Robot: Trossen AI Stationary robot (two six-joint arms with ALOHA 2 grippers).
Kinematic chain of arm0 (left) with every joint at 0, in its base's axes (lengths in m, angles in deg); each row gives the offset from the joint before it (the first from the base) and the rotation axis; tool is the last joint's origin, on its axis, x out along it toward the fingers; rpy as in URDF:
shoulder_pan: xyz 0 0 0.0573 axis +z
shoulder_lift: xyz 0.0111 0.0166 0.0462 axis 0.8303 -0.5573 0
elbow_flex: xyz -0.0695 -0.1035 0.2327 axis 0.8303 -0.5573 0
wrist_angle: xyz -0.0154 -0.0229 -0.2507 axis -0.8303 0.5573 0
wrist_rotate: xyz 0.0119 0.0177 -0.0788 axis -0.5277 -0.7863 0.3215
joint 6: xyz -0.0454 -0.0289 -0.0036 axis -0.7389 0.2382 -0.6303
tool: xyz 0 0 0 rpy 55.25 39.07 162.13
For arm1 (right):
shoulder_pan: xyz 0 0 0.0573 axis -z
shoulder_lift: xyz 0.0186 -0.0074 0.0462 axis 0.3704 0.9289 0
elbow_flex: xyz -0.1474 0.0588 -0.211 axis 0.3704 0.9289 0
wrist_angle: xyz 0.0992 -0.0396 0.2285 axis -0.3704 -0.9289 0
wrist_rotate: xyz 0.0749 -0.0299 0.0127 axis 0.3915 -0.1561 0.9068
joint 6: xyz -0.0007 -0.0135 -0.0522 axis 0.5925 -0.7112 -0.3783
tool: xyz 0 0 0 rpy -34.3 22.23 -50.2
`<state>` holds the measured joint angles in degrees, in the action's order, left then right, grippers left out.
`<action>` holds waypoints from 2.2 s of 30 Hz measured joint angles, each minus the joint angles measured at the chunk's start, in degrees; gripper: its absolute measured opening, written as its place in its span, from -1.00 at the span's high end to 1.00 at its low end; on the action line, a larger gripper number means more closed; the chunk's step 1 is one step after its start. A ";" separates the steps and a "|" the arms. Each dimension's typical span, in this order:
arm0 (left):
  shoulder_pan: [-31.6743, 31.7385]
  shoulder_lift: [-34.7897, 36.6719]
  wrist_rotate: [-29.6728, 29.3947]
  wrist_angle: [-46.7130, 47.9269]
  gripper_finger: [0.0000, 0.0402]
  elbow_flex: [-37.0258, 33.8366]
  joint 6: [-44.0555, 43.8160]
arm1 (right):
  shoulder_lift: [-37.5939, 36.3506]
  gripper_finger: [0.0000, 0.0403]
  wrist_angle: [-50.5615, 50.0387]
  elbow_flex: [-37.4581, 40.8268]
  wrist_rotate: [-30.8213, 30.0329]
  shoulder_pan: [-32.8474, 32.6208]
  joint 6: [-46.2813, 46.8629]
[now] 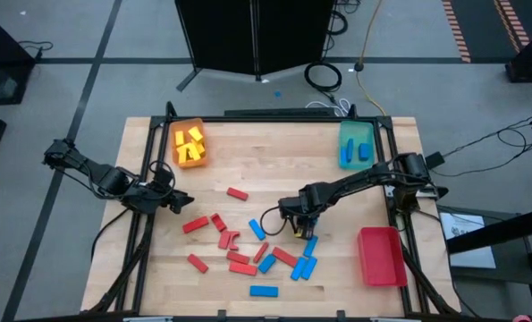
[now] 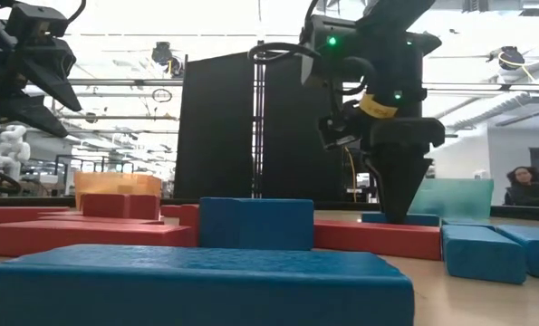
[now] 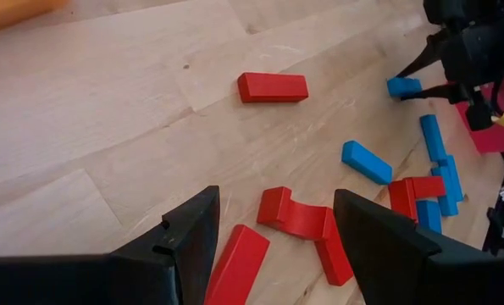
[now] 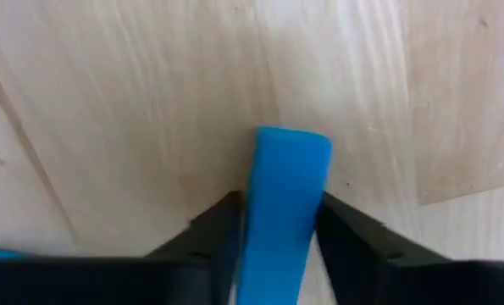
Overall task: Sort blocks
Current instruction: Put the blue block into the blue bin
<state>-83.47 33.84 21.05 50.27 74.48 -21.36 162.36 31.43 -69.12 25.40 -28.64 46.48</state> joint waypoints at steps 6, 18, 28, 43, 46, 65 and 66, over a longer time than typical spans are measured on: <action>-0.01 0.00 0.00 0.02 -0.13 0.00 0.06 | -0.22 0.70 -0.25 0.02 0.26 0.39 0.38; 0.01 0.00 -0.02 0.07 -0.13 0.00 0.52 | 0.11 0.70 -7.75 -16.59 -0.08 0.57 -4.38; 0.00 -0.02 -0.02 0.20 -0.13 0.00 0.52 | -0.82 0.70 -16.84 -29.07 -7.29 10.07 -11.50; 0.00 0.00 -0.02 0.17 -0.13 0.00 0.50 | -14.31 0.70 -28.76 -29.55 -15.49 34.38 -17.52; 0.01 -0.02 -0.02 0.17 -0.13 0.00 0.50 | -16.78 0.70 -30.97 -29.55 -15.85 38.83 -18.12; -0.01 -0.02 -0.37 0.17 -0.13 0.00 0.46 | -33.88 0.70 -25.77 -3.15 -12.22 55.34 -19.64; 0.00 -0.01 -0.84 0.20 -0.13 0.00 0.47 | -34.52 0.70 -24.69 -1.78 -12.10 55.79 -19.28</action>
<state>-83.47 33.82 20.20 50.47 74.48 -20.89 127.83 6.74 -70.89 13.30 27.15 27.20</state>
